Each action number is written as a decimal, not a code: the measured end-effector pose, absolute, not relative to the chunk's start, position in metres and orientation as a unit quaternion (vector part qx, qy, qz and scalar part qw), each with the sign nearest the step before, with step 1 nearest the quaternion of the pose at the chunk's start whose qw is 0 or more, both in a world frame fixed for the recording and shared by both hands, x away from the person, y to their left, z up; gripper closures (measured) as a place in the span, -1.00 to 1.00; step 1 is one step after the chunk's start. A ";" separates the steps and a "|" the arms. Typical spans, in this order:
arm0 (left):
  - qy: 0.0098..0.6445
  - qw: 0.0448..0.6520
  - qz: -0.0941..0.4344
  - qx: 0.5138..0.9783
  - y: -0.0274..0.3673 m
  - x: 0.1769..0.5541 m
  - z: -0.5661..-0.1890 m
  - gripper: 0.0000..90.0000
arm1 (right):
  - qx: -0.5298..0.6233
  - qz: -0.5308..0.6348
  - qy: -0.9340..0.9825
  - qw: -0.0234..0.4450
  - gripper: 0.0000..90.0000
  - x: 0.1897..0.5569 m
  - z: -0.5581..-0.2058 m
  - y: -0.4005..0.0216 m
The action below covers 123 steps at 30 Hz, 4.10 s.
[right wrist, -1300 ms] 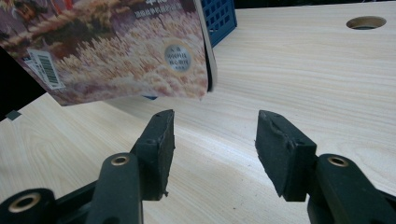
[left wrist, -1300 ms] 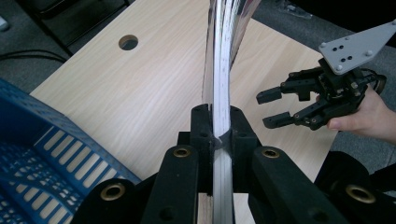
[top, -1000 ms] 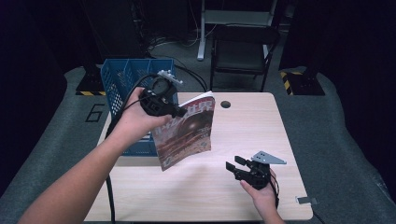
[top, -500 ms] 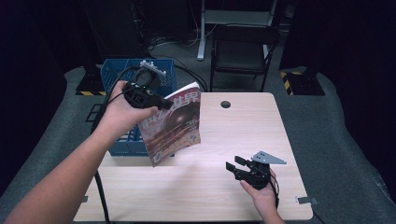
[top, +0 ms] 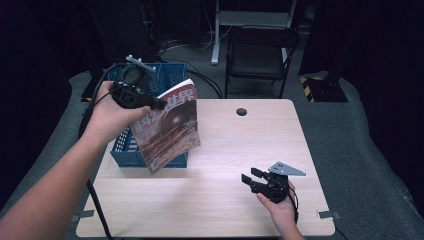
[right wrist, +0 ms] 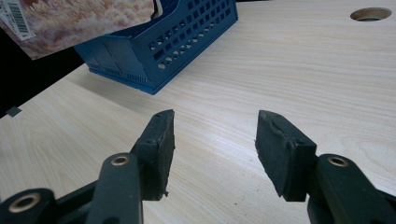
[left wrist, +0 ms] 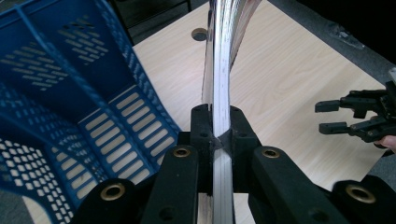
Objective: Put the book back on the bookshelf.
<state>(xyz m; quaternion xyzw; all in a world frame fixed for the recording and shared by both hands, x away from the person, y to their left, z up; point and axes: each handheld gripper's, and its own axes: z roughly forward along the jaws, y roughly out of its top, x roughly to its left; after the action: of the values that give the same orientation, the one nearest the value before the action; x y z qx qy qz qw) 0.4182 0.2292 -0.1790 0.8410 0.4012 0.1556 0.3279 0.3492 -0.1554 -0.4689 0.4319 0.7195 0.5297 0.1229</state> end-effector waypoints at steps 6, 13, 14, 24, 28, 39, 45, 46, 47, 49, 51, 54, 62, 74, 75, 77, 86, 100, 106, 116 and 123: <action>0.423 0.327 0.164 0.829 0.250 0.419 -0.173 0.87 | 0.431 0.529 0.720 0.123 0.04 0.349 -0.469 -0.156; 0.445 0.326 0.170 0.816 0.270 0.418 -0.170 0.87 | 0.428 0.528 0.724 0.121 0.07 0.349 -0.469 -0.155; 0.447 0.326 0.169 0.816 0.273 0.418 -0.171 0.87 | 0.430 0.529 0.722 0.120 0.07 0.349 -0.469 -0.154; 0.482 0.323 0.176 0.796 0.295 0.422 -0.169 0.87 | 0.429 0.529 0.722 0.121 0.07 0.349 -0.470 -0.155; 0.491 0.316 0.182 0.792 0.302 0.425 -0.168 0.87 | 0.429 0.529 0.722 0.120 0.07 0.349 -0.470 -0.154; 0.528 0.310 0.182 0.770 0.320 0.434 -0.166 0.87 | 0.430 0.529 0.722 0.120 0.07 0.349 -0.470 -0.155; 0.542 0.307 0.192 0.758 0.325 0.442 -0.168 0.87 | 0.429 0.529 0.722 0.119 0.07 0.349 -0.470 -0.154; 0.544 0.305 0.189 0.758 0.325 0.443 -0.168 0.87 | 0.428 0.530 0.722 0.119 0.07 0.349 -0.470 -0.154; 0.546 0.304 0.192 0.756 0.325 0.445 -0.168 0.87 | 0.429 0.529 0.723 0.120 0.07 0.349 -0.470 -0.154; 0.552 0.305 0.192 0.752 0.325 0.448 -0.169 0.87 | 0.429 0.529 0.723 0.120 0.07 0.349 -0.470 -0.155; 0.557 0.306 0.191 0.748 0.325 0.451 -0.169 0.87 | 0.428 0.528 0.723 0.121 0.07 0.349 -0.470 -0.154; 0.563 0.306 0.192 0.744 0.325 0.455 -0.169 0.87 | 0.429 0.527 0.723 0.122 0.07 0.349 -0.470 -0.154; 0.574 0.309 0.197 0.732 0.327 0.466 -0.168 0.87 | 0.429 0.528 0.723 0.121 0.07 0.349 -0.470 -0.155; 0.597 0.308 0.206 0.712 0.329 0.483 -0.171 0.87 | 0.431 0.529 0.721 0.120 0.07 0.348 -0.469 -0.156; 0.598 0.309 0.206 0.710 0.329 0.485 -0.172 0.87 | 0.431 0.530 0.720 0.118 0.07 0.348 -0.468 -0.156; 0.601 0.308 0.202 0.709 0.328 0.488 -0.172 0.87 | 0.431 0.531 0.719 0.119 0.07 0.348 -0.469 -0.156; 0.613 0.313 0.209 0.694 0.324 0.500 -0.175 0.87 | 0.429 0.530 0.721 0.120 0.07 0.349 -0.469 -0.156; 0.618 0.315 0.219 0.686 0.318 0.514 -0.188 0.87 | 0.427 0.532 0.721 0.118 0.07 0.350 -0.469 -0.156; 0.621 0.314 0.220 0.684 0.317 0.520 -0.193 0.87 | 0.424 0.529 0.725 0.120 0.07 0.350 -0.469 -0.154; 0.625 0.323 0.225 0.674 0.316 0.528 -0.203 0.87 | 0.425 0.531 0.724 0.117 0.07 0.350 -0.469 -0.156; 0.626 0.321 0.230 0.672 0.311 0.531 -0.212 0.87 | 0.425 0.532 0.723 0.118 0.07 0.350 -0.469 -0.156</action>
<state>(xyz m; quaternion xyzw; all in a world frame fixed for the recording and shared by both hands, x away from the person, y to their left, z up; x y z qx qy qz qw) 0.5309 0.3106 -0.2125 0.6724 0.6261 0.2301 0.3208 0.3500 -0.1559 -0.4689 0.4251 0.7228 0.5319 0.1177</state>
